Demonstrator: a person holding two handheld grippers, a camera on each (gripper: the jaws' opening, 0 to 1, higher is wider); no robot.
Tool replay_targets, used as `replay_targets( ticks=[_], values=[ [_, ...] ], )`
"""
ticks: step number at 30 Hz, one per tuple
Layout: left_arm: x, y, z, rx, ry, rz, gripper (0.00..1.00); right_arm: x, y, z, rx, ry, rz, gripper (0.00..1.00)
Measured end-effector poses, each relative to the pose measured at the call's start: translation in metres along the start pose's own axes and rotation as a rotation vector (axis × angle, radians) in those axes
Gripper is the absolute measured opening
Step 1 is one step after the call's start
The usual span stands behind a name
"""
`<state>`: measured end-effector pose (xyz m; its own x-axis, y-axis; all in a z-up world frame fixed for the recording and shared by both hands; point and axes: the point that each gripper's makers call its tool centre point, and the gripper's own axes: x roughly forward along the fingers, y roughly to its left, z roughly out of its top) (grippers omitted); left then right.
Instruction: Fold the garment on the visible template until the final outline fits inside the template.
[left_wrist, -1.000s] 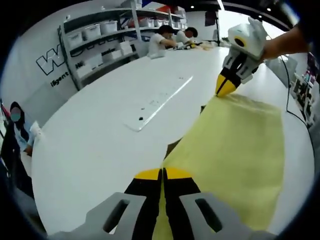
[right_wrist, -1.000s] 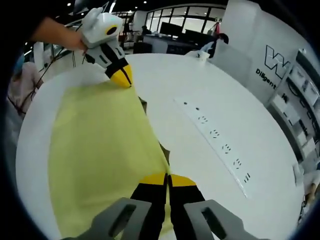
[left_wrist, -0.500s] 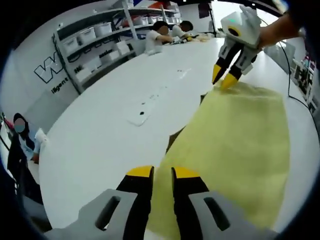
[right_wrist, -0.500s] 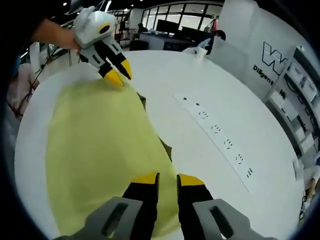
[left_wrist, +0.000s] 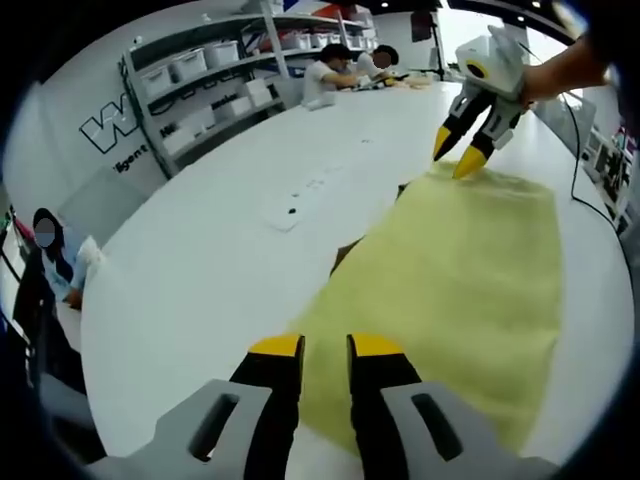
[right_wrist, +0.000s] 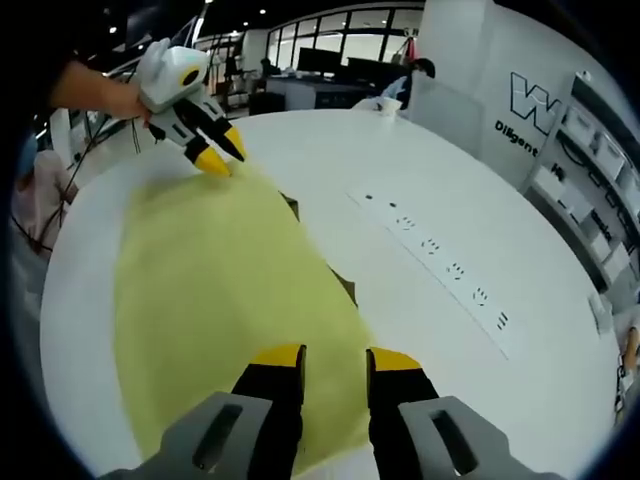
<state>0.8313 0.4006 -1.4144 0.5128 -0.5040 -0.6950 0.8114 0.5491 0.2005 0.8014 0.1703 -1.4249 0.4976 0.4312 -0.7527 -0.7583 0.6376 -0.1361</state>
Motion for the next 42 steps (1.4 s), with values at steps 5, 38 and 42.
replay_targets(
  ticks=[5, 38, 42],
  values=[
    [-0.003, -0.008, -0.011, 0.005, 0.016, -0.017, 0.20, -0.004, 0.007, -0.007, 0.004, -0.001, 0.013, 0.17],
    [-0.038, -0.023, -0.049, -0.038, 0.077, 0.018, 0.22, -0.030, 0.043, -0.047, 0.034, 0.027, 0.060, 0.16],
    [-0.043, -0.021, -0.053, -0.063, 0.082, 0.037, 0.23, -0.034, 0.043, -0.049, 0.047, 0.026, 0.049, 0.16]
  ],
)
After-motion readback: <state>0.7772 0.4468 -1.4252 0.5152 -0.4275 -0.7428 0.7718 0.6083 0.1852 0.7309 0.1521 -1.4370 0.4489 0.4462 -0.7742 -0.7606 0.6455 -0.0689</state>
